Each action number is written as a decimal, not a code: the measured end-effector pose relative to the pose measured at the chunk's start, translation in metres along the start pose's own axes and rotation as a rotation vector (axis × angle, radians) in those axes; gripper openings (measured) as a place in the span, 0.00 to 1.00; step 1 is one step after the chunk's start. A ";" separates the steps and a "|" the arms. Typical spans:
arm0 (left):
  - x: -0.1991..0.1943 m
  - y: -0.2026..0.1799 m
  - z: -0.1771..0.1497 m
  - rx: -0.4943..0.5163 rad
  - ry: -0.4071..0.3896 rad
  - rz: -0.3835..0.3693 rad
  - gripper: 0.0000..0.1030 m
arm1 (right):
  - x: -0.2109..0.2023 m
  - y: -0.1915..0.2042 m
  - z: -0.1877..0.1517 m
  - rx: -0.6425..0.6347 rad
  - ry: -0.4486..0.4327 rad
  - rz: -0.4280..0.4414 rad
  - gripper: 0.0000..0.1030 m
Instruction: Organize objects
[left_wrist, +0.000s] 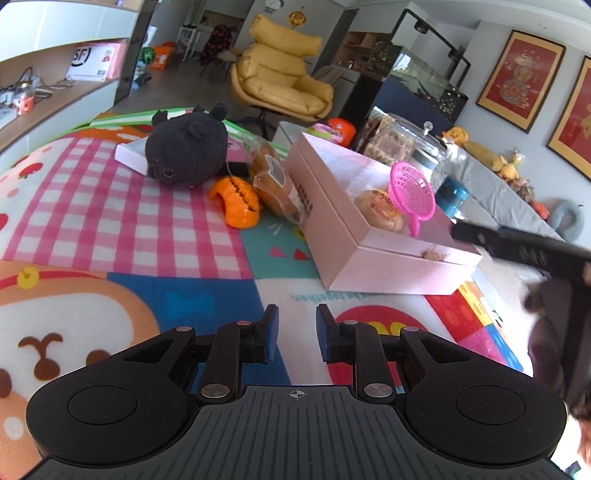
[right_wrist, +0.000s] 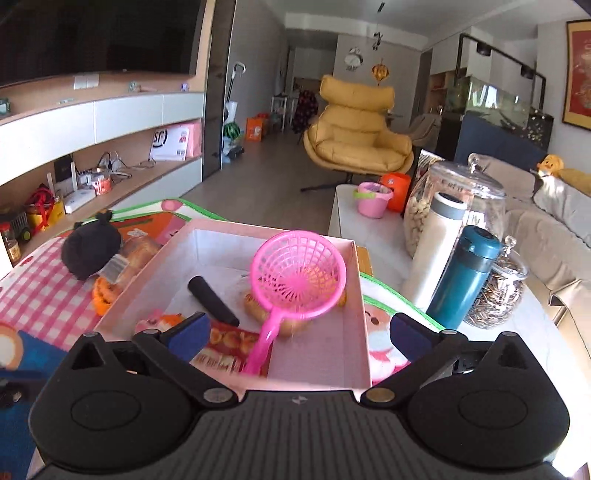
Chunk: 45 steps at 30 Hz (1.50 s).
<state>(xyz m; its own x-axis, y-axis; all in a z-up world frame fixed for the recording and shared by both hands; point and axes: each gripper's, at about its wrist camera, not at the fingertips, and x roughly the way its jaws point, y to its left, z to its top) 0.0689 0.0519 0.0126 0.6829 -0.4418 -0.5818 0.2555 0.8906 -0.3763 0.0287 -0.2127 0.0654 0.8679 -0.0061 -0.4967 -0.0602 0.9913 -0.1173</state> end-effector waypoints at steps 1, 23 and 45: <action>0.001 -0.001 0.004 0.002 -0.009 0.009 0.23 | -0.005 0.003 -0.008 -0.005 -0.012 -0.005 1.00; 0.067 0.023 0.089 0.350 -0.061 0.084 0.20 | 0.005 0.031 -0.060 -0.016 0.086 0.066 1.00; 0.002 0.004 0.028 0.354 0.038 -0.011 0.21 | 0.014 0.032 -0.061 -0.021 0.129 0.070 1.00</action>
<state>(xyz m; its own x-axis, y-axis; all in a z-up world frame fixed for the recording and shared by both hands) 0.0908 0.0572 0.0302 0.6547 -0.4493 -0.6079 0.4884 0.8652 -0.1134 0.0087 -0.1892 0.0029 0.7909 0.0447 -0.6104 -0.1295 0.9870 -0.0956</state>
